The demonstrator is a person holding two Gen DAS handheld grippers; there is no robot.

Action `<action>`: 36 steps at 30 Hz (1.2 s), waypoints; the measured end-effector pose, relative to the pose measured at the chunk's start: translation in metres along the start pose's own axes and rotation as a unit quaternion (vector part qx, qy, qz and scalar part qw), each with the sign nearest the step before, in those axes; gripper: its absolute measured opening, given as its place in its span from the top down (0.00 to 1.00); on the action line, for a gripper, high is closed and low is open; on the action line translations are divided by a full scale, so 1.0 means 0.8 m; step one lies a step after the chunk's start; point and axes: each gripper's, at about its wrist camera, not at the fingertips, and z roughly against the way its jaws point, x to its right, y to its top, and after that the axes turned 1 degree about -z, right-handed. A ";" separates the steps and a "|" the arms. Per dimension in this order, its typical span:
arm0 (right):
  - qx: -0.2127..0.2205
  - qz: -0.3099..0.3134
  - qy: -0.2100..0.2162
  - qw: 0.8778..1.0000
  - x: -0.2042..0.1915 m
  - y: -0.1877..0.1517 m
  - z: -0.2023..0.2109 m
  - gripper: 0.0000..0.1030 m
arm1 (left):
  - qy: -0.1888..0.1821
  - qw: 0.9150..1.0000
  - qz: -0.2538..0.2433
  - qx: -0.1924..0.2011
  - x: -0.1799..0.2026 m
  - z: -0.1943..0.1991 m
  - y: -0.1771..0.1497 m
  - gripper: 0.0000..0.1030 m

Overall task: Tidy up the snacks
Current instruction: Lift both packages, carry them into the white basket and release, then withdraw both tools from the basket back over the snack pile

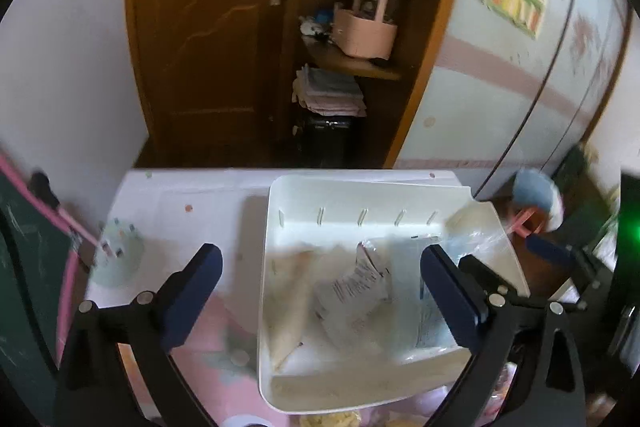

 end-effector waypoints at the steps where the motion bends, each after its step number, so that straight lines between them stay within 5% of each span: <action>1: 0.012 0.009 -0.002 1.000 -0.004 -0.005 0.002 0.05 | -0.001 1.000 0.011 -0.006 -0.007 0.001 -0.006 0.04; 17: 0.048 0.014 0.025 0.998 -0.030 -0.041 0.089 0.02 | -0.010 1.000 0.018 0.024 -0.019 0.113 -0.068 0.04; 31: 0.039 -0.003 0.055 0.998 -0.042 -0.124 0.187 0.02 | -0.062 0.997 0.002 0.049 -0.008 0.237 -0.161 0.04; 36: 0.039 0.013 0.059 0.997 -0.052 -0.154 0.221 0.02 | -0.047 0.997 -0.018 0.062 0.001 0.269 -0.196 0.04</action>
